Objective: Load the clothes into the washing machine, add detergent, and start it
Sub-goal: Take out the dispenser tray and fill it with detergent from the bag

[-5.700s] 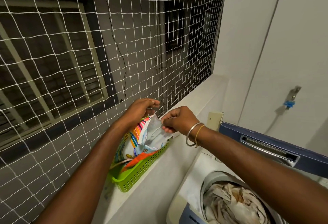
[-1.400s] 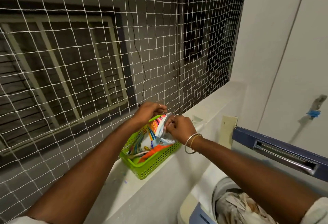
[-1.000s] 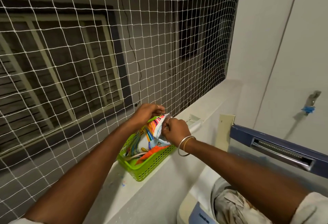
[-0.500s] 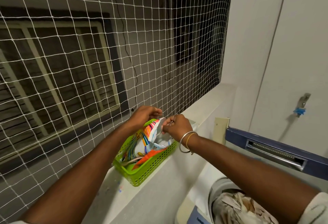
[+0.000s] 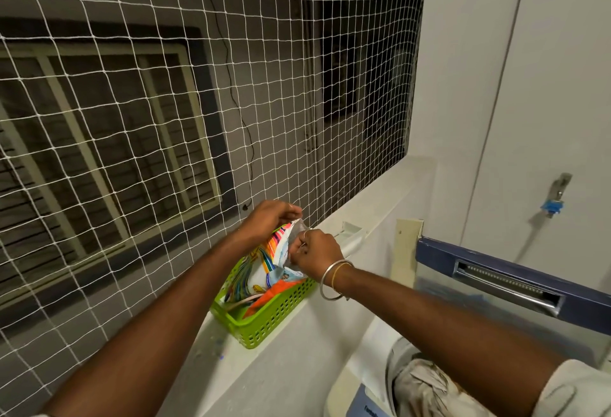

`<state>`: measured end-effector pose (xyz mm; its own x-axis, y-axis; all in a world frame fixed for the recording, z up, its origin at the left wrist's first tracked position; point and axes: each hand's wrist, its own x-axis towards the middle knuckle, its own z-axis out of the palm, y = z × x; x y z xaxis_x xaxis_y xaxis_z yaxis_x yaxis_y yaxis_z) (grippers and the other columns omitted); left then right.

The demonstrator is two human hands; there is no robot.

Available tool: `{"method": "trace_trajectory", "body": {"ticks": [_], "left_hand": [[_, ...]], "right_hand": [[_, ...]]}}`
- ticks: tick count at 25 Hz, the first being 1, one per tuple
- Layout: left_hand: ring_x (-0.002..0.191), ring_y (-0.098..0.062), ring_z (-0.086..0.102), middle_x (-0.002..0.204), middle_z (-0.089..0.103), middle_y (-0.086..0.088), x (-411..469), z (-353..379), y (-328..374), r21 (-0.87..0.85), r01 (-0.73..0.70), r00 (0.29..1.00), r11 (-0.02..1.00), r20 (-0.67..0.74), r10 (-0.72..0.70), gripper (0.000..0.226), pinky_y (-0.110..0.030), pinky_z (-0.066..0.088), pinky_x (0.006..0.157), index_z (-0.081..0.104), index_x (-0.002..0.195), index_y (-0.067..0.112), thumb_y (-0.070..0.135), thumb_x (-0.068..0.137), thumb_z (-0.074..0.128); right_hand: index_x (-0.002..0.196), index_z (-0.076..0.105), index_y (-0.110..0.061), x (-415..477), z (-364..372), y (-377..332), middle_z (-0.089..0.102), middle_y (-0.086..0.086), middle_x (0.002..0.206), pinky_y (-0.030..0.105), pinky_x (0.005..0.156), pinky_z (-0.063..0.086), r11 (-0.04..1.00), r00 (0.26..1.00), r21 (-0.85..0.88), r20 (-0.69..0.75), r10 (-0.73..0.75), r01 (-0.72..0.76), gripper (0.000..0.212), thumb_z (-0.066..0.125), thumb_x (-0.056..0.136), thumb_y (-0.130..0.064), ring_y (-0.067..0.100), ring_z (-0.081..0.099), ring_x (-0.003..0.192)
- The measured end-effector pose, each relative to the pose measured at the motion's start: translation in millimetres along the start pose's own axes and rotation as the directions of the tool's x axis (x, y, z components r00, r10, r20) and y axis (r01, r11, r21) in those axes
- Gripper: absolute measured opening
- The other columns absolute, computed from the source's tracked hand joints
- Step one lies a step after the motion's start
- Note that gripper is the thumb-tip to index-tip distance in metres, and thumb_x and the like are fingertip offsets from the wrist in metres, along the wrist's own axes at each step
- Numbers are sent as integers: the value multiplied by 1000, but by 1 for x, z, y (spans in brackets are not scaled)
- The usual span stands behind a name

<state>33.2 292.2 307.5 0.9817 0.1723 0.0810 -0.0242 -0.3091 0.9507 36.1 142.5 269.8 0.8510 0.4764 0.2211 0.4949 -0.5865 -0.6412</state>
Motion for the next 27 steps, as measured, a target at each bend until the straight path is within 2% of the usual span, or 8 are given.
{"method": "trace_trajectory", "body": {"ticks": [6,9,13,18,20,22,25,27], "left_hand": [[106,-24,69,109,74,-11,-2,-2,0,26,11,1000,1000,-6,-11,33,-41,49,104,73,107,8,18,98,43],[105,-23,69,111,73,-12,-3,0,5,31,26,999,999,-19,-26,35,-37,50,101,70,114,3,16,100,42],[104,-24,69,110,73,-13,1,2,7,-1,28,1000,1000,-15,-28,33,-35,51,99,70,112,3,14,100,42],[107,-25,68,110,73,-11,10,2,13,22,60,998,998,17,-61,31,-27,52,89,72,106,9,16,100,42],[110,-23,66,113,73,-9,14,3,18,50,57,998,997,28,-58,31,-29,50,93,71,109,9,16,100,42],[110,-22,64,115,71,-10,19,5,23,56,72,997,996,24,-74,33,-24,49,89,69,115,4,15,101,41],[104,-19,62,116,69,-13,32,9,24,90,91,996,992,15,-93,35,-18,46,73,67,120,0,14,101,40],[106,-20,63,116,70,-12,41,9,21,119,82,996,989,36,-87,35,-18,46,74,69,118,3,16,102,41]], "right_hand": [[72,77,-12,5,-17,4,75,1,76,36,82,58,948,990,288,-2,141,-135,6,79,67,-11,19,71,78],[70,77,-11,7,-32,7,75,1,71,37,82,58,929,986,339,-26,165,-146,7,79,63,-9,20,72,78],[71,77,-11,8,-53,13,75,2,70,38,79,60,911,983,385,-48,180,-147,7,77,66,-7,23,72,77],[69,76,-11,12,-74,20,75,-2,70,34,85,56,896,981,423,-75,180,-132,7,74,67,-5,14,72,79],[71,76,-9,15,-82,22,76,-2,72,33,84,56,890,982,437,-70,175,-127,6,75,68,-4,14,73,79],[71,76,-7,18,-89,25,76,-1,73,29,78,55,882,983,455,-69,171,-122,6,76,68,-2,10,72,75],[80,76,0,20,-101,29,75,-1,71,14,61,47,878,982,461,-64,177,-128,6,76,73,0,-2,67,60],[83,76,1,24,-108,35,75,-1,69,16,62,46,875,984,467,-58,171,-125,6,75,78,-3,-1,67,61]]}}
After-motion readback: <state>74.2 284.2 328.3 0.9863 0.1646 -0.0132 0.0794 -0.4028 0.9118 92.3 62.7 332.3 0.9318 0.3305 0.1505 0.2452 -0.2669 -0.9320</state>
